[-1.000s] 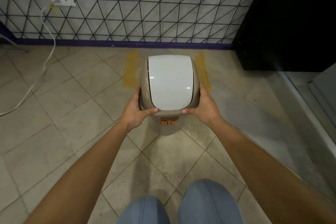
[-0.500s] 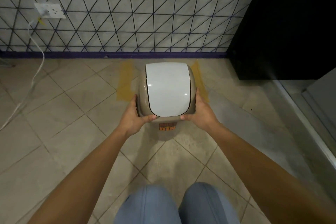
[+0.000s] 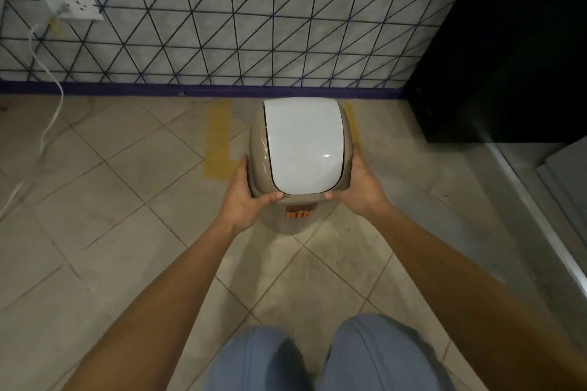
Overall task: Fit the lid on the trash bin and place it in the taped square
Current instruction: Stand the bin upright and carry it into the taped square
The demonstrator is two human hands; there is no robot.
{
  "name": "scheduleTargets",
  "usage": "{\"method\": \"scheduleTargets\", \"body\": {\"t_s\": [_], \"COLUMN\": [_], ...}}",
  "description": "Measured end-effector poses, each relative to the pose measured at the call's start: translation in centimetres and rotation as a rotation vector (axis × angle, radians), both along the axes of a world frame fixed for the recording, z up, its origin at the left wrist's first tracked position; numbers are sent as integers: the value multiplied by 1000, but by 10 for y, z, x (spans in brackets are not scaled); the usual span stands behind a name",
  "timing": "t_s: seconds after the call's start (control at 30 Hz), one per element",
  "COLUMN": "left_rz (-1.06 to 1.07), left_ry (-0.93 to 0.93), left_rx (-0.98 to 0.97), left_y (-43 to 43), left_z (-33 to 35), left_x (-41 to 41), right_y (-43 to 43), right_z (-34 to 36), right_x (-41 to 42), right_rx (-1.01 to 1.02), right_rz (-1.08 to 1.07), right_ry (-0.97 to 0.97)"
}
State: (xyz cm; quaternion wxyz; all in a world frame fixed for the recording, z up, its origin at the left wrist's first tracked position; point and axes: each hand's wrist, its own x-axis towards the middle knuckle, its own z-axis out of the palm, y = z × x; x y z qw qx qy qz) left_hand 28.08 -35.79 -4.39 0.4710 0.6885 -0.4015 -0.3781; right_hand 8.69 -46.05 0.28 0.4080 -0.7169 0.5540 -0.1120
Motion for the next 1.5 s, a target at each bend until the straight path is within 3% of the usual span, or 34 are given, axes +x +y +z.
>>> {"method": "scheduleTargets", "body": {"t_s": [0.4,0.6,1.07,1.5], "left_rz": [51,94,113,165], "left_ry": [181,206,26,75], "left_rx": [-18,-14,-5,12], "left_y": [-29,-31,-51,-81], "left_z": [-15,-15,-11,-10], "left_x": [18,22,24,33], "right_y": [-30,-37,-53,-87], "right_z": [-21,-26,-28,-35], "right_x": [8,-5,5,18], "right_rx": [-46,136,57,28], "right_rz": [-26,-88,-77,-89], "right_ry": [-187,-277,-272,-273]}}
